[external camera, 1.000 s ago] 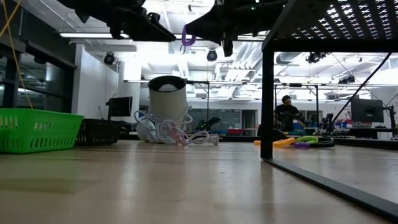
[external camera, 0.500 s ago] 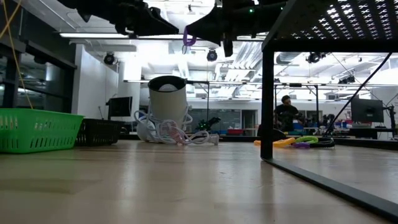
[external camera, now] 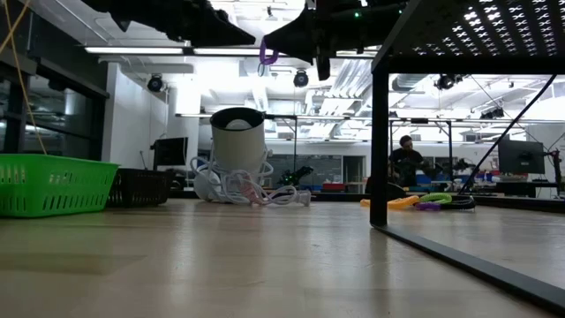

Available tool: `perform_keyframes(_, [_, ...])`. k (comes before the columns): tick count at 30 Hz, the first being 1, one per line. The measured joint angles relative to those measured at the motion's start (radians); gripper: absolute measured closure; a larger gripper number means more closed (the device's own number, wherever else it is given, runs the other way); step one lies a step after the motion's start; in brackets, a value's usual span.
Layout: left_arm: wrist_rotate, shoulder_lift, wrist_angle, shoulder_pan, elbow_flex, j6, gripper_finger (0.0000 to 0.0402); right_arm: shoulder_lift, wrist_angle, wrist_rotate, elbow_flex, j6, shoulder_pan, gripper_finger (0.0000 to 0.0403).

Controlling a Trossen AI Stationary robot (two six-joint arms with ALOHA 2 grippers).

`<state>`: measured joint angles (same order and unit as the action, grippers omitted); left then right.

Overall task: Pick & Place Office Desk Supplies
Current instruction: Put the purple coil keychain into the black bin

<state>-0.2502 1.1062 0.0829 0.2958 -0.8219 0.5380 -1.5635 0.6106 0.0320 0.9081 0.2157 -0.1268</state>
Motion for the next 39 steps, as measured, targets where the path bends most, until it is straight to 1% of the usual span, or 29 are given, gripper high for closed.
perform_keyframes(4, [0.053,0.029,0.040,0.000,-0.001,-0.091,0.0293,0.000,0.008,0.018,0.000,0.000,0.000,0.0378])
perform_keyframes(8, [0.083,0.083,0.077,-0.001,0.000,-0.101,0.0293,0.000,0.014,0.019,0.000,0.000,0.000,0.0378])
perform_keyframes(13, [0.148,0.141,0.136,-0.013,0.000,-0.110,0.0293,0.000,0.012,0.017,0.000,0.000,0.000,0.0378])
perform_keyframes(19, [0.156,0.140,0.169,-0.035,0.000,-0.099,0.0293,0.000,-0.015,-0.029,0.000,-0.001,0.000,0.0378])
perform_keyframes(24, [0.164,0.139,0.181,-0.046,0.001,-0.090,0.0293,0.002,-0.022,-0.031,0.000,-0.002,0.000,0.0378])
perform_keyframes(30, [0.216,0.139,0.204,-0.046,0.001,-0.092,0.0293,0.002,-0.030,-0.033,0.001,0.028,0.012,0.0378])
perform_keyframes(34, [0.220,0.138,0.227,-0.046,0.001,-0.117,0.0293,0.001,-0.030,-0.026,0.000,0.050,0.018,0.0378])
perform_keyframes(39, [0.225,0.138,0.240,-0.060,0.001,-0.103,0.0293,0.001,-0.030,-0.029,0.000,0.050,0.018,0.0378])
